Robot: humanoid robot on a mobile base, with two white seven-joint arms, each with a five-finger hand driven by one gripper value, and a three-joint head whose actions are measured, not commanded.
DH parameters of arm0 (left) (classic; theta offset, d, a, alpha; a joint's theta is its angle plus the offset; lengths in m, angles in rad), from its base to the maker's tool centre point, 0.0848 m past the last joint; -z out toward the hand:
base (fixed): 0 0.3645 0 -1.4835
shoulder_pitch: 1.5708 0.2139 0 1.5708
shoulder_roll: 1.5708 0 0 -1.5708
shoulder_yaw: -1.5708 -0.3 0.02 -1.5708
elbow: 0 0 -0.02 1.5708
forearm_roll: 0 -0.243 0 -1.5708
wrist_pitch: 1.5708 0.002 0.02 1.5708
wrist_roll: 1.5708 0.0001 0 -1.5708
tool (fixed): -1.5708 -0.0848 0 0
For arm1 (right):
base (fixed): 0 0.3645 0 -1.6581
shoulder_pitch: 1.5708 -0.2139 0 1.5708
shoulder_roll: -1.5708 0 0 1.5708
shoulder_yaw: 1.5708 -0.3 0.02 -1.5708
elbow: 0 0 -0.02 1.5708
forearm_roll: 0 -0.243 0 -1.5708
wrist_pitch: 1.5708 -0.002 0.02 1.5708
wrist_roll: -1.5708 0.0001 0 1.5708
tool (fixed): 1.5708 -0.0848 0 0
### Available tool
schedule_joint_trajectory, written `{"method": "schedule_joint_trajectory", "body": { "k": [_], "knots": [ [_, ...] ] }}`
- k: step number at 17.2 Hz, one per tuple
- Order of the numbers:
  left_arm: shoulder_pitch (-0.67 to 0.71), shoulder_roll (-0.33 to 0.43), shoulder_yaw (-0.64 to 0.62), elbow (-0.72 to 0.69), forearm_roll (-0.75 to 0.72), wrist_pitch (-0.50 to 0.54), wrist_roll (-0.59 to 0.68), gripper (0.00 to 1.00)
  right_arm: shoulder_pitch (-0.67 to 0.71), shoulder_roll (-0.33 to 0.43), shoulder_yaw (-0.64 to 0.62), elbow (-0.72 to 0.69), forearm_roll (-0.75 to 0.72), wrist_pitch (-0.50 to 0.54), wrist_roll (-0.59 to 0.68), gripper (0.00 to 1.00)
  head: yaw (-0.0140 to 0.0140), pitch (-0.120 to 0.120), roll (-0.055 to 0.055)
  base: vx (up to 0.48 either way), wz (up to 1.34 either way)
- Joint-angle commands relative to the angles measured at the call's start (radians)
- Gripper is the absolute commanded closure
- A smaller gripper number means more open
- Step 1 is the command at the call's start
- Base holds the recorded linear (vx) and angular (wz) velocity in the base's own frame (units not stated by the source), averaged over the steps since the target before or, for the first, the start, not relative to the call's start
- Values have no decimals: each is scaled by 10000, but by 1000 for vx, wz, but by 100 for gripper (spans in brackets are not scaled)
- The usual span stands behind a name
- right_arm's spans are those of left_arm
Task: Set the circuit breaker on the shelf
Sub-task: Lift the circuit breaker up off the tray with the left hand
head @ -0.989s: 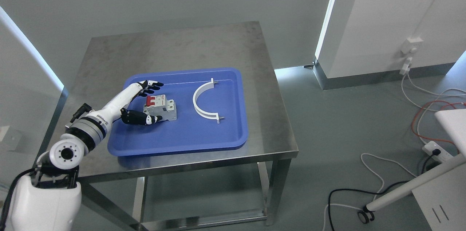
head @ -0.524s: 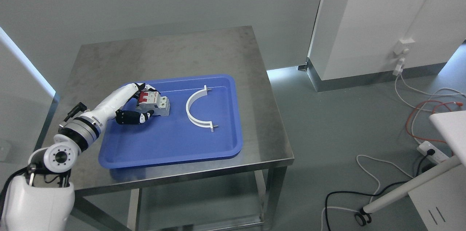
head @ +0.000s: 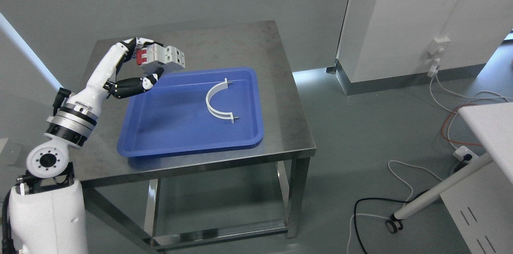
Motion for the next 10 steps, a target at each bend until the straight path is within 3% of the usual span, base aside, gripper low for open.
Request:
{"method": "schedule_joint_trajectory", "body": {
  "k": [1, 5, 8, 10],
  "knots": [
    [664, -995, 1107, -237, 1818, -921, 2511, 83, 1, -175, 199, 0, 0, 356, 10, 0, 0, 0, 0, -316, -60],
    [1646, -995, 706, -958, 1818, -1291, 3789, 82, 1, -175, 199, 0, 0, 356, -5, 0, 0, 0, 0, -351, -127],
    [1893, -995, 767, -1036, 2016, -1322, 3638, 82, 1, -175, 199, 0, 0, 356, -5, 0, 0, 0, 0, -379, -19],
    [1908, -995, 782, -1037, 2186, -1337, 2890, 83, 1, -175, 199, 0, 0, 356, 10, 0, 0, 0, 0, -409, 188]
  ]
}}
